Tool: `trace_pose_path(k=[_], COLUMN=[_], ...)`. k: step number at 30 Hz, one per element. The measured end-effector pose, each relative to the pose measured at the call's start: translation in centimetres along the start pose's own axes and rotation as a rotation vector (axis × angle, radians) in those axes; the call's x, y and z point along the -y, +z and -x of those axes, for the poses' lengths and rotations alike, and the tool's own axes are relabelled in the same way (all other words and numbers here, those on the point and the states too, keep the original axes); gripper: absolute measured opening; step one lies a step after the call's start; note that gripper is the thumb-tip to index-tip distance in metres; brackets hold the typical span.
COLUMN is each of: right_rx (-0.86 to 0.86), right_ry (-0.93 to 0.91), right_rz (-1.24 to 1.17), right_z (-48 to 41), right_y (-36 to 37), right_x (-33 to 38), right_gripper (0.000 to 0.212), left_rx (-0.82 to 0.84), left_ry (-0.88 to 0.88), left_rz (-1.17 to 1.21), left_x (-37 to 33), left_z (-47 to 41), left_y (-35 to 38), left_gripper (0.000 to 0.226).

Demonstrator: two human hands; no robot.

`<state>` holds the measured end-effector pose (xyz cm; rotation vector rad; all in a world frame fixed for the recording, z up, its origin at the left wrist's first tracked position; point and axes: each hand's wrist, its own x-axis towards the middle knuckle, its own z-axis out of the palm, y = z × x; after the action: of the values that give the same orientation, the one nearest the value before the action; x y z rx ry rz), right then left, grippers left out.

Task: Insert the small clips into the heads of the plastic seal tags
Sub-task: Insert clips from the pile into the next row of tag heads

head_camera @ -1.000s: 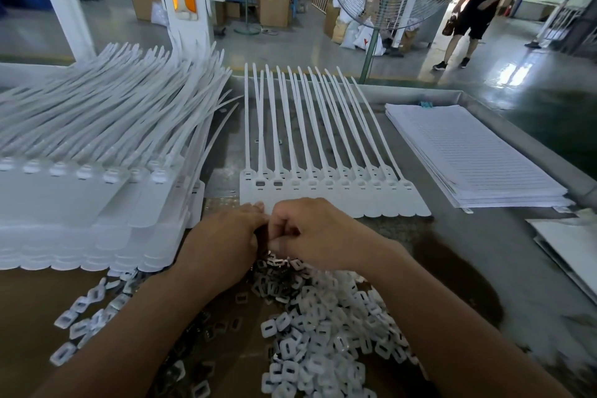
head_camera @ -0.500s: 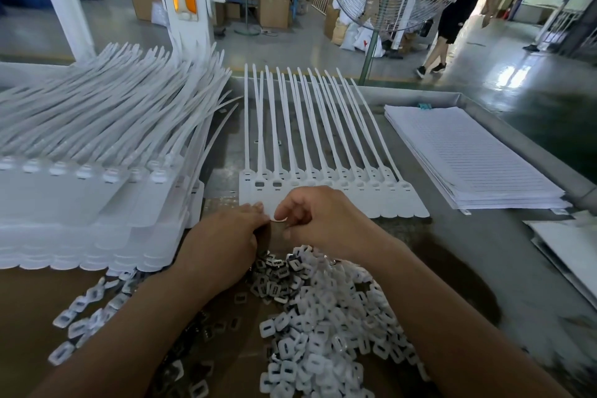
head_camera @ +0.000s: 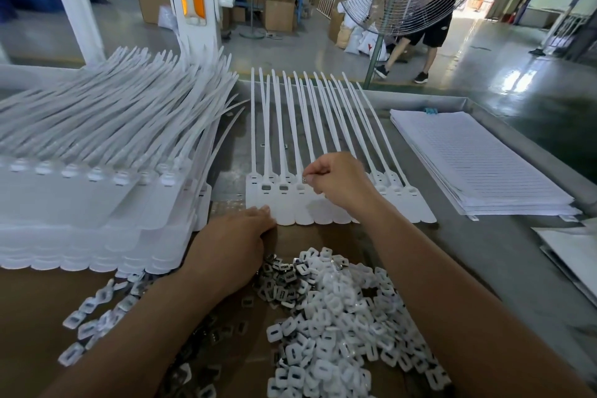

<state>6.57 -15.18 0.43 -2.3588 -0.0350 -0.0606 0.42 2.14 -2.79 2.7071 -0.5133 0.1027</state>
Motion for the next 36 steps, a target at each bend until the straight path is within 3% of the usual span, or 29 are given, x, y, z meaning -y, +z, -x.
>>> trace_pose_path(k=[7,18,21,25,29,32,34,36], right_rx=[0.04,-0.021,-0.016,-0.002,0.038,0.131,0.173,0.183], right_ry=[0.043,0.058,0.08,0.056,0.042,0.064,0.066,0.009], right_rz=[0.082,0.081,0.084,0.098,0.088,-0.046,-0.121,-0.07], right_z=[-1.1,-1.4,-1.4,-1.6,-1.5,-1.1,-0.6,0.3], right_y=[1.5,2.0,2.0,2.0,1.5,0.1,-0.9,-1.6], right_x=[-0.7,-0.9,-0.8,-1.0,-0.9,-0.9,-0.8,-0.4], right_gripper=[0.017,0.006,0.019,0.008,0.012,0.004,0.011,0.009], left_rx=[0.003,0.015,0.015,0.018,0.011,0.012,0.017,0.022], left_ry=[0.006,0.016,0.015,0.014,0.016,0.016,0.012,0.004], left_rz=[-0.005,-0.003,-0.006,-0.009,-0.004,-0.004,-0.005,-0.013], left_x=[-0.3,-0.3,-0.2,-0.1,-0.1,-0.1,-0.2,-0.2], left_z=[0.1,0.3,0.4,0.3,0.3,0.2,0.1,0.1], left_y=[-0.4,-0.4,-0.3,-0.2,-0.2,-0.3,-0.3,-0.3], left_gripper=[0.049,0.047,0.047,0.047,0.047,0.048,0.049,0.049])
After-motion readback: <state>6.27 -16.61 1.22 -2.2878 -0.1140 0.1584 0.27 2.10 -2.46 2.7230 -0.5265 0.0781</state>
